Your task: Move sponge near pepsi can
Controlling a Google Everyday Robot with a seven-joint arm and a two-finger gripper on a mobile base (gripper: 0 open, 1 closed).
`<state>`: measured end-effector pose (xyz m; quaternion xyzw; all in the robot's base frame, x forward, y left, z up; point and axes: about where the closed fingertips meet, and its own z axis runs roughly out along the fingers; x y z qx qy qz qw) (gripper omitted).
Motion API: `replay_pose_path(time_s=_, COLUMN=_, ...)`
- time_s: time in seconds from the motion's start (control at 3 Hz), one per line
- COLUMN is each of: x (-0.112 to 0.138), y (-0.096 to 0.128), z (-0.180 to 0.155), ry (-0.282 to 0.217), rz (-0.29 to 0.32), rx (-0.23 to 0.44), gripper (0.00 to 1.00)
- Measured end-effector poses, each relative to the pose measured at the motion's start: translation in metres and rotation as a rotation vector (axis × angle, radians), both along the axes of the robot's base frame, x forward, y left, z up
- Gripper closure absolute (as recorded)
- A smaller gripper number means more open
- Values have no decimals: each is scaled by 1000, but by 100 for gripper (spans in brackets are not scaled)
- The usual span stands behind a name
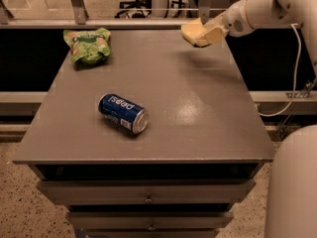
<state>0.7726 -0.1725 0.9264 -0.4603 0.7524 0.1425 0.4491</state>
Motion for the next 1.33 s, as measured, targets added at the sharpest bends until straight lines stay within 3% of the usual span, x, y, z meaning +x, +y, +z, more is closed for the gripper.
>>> replay_pose_path(time_s=0.33, x=-59, y=13, z=12, ry=-12, rz=227, rx=-78, gripper=100)
replay_pose_path(time_s=0.67, x=-79, y=16, z=0, ry=10, rz=330, rx=-125, gripper=100)
replay_pose_path(time_s=1.0, x=-81, y=19, z=-2, ry=18, rz=341, rx=-128, gripper=100)
replay_pose_path(time_s=1.33, x=-95, y=32, z=-14, ry=71, rz=435, rx=-163, gripper=100)
